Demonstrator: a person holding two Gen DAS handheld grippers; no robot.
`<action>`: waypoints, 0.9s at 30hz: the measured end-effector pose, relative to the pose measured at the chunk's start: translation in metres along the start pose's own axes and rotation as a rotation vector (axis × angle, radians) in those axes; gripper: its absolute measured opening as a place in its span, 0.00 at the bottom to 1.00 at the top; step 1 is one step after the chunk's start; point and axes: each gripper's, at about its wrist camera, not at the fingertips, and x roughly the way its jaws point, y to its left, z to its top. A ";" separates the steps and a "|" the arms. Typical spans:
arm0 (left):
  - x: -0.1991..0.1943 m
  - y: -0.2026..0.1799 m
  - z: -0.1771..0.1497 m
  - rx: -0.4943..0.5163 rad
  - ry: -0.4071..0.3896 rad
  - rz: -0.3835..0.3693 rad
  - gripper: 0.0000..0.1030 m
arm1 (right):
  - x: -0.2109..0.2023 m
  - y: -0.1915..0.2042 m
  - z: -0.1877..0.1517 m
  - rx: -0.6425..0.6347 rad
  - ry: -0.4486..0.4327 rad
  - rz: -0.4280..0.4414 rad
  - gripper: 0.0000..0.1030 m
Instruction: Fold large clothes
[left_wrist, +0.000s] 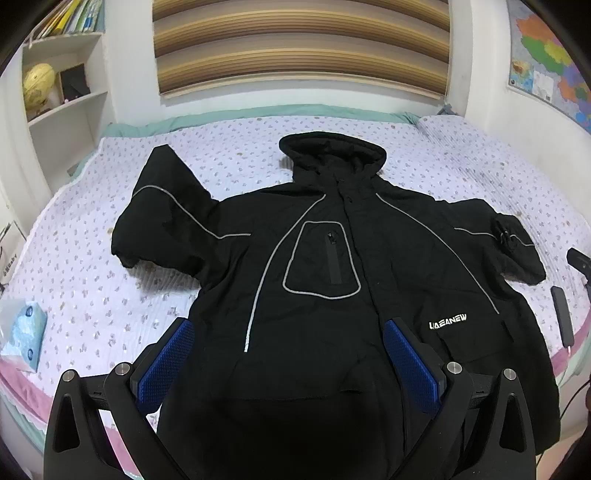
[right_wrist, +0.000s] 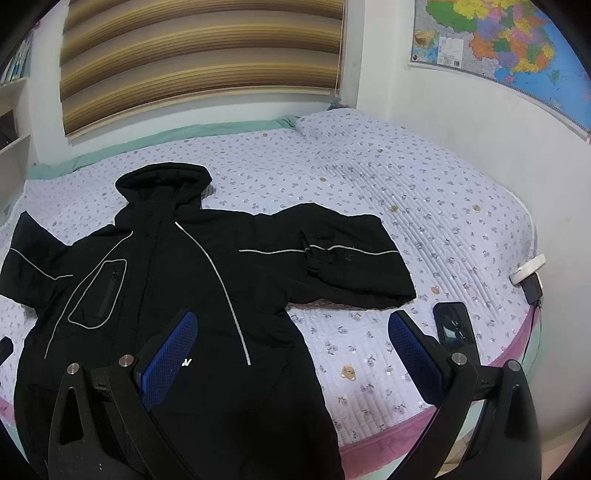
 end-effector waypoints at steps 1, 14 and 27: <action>0.001 -0.001 0.000 0.003 0.002 0.001 0.99 | 0.001 -0.001 0.000 0.002 0.002 0.002 1.00; 0.041 -0.007 0.007 -0.004 0.077 0.003 0.99 | 0.074 -0.132 -0.005 0.247 0.058 -0.144 0.89; 0.074 -0.035 0.009 0.051 0.135 0.026 0.99 | 0.182 -0.066 0.027 -0.028 0.139 0.017 0.72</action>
